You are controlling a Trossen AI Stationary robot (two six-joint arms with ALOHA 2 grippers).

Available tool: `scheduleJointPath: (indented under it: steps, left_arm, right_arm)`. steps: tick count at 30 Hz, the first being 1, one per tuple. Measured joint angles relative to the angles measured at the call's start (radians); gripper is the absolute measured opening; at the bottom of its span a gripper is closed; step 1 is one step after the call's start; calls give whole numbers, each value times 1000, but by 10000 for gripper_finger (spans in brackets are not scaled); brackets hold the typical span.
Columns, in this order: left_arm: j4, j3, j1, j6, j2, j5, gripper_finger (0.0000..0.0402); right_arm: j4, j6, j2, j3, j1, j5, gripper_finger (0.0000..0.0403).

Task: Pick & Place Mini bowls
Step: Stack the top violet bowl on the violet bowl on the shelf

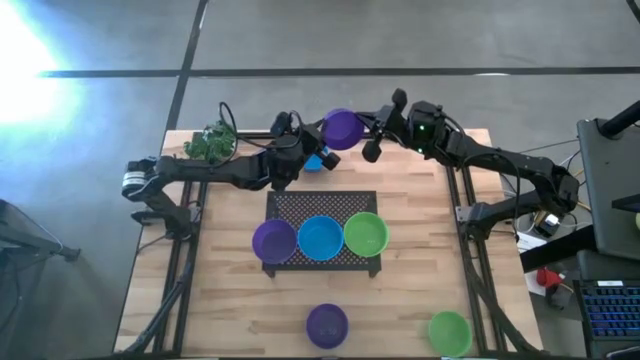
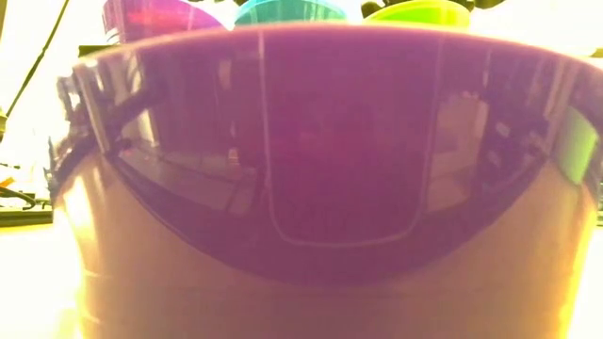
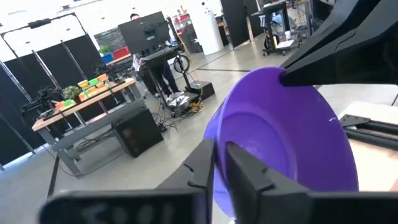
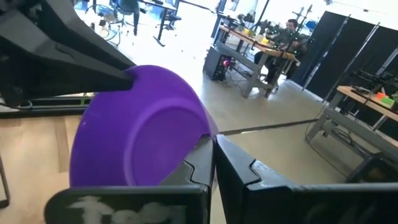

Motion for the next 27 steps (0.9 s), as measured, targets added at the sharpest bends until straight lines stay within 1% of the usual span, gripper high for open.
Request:
scheduleJointPath:
  steps: [2,5,27]
  left_arm:
    - [-12,0,0,-2,0,-4,12]
    - [-21,0,2,-9,0,-9,4]
    - [-31,0,2,-30,-2,-6,0]
  right_arm:
    - [-2,0,0,0,5,0,8]
    - [-6,1,0,0,9,0,9]
    - [-7,27,0,0,15,0,9]
